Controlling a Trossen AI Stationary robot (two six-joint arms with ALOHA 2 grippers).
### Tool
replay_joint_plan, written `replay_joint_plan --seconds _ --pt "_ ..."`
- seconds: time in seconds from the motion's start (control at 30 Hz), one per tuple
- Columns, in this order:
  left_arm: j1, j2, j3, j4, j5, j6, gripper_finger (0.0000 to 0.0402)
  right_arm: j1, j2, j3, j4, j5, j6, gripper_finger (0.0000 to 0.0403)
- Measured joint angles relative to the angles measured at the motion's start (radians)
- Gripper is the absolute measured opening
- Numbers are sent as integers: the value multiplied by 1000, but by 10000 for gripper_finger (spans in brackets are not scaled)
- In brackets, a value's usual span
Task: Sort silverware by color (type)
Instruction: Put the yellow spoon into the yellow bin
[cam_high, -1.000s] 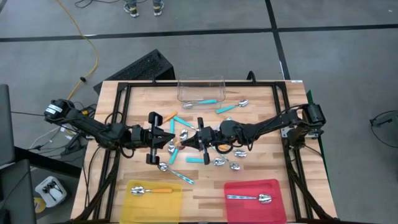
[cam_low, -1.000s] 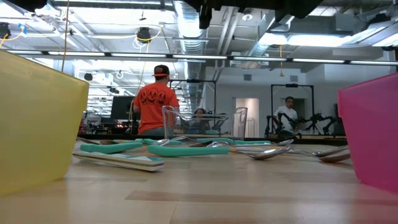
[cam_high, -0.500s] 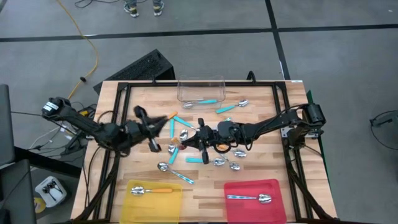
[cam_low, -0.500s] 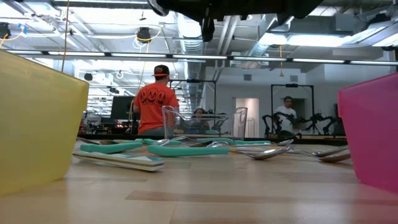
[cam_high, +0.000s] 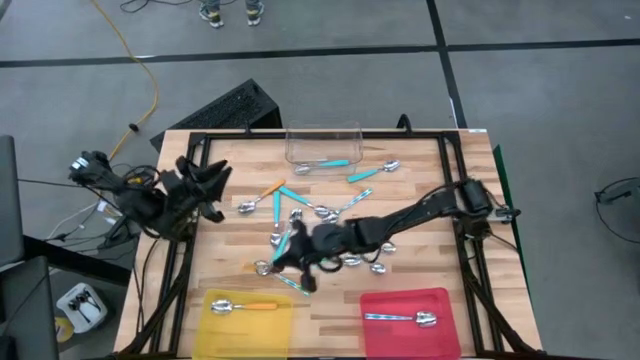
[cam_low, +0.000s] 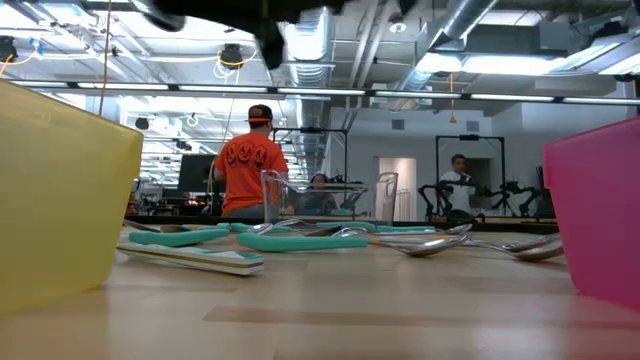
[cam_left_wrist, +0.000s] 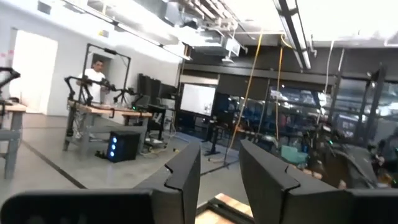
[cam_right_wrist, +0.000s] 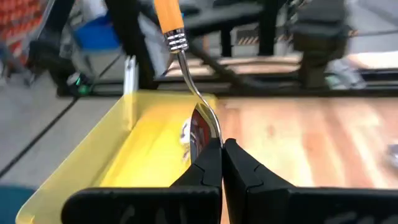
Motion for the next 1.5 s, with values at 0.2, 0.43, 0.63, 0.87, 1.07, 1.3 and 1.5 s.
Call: replay_joint_plan --seconds 0.2,0.43,0.63,0.87,1.07,1.3,1.5 --pt "0 -87 0 -1 -75 10 98 21 145 282 -208 -109 0 18" --pt "0 -131 0 -5 -154 12 98 46 347 562 -396 -241 17 18" --pt "0 -129 0 -53 -179 11 98 33 456 713 -501 -386 51 18" --pt "0 -128 0 -160 -179 -56 98 0 481 733 -535 -458 102 18" --pt "3 -131 0 -157 -178 -58 98 2 481 732 -592 -330 23 18" --pt "19 -131 0 -154 -180 -76 98 12 529 731 -590 -339 0 18" --pt "27 -131 0 -153 -184 -96 98 9 531 732 -602 -359 -26 18"
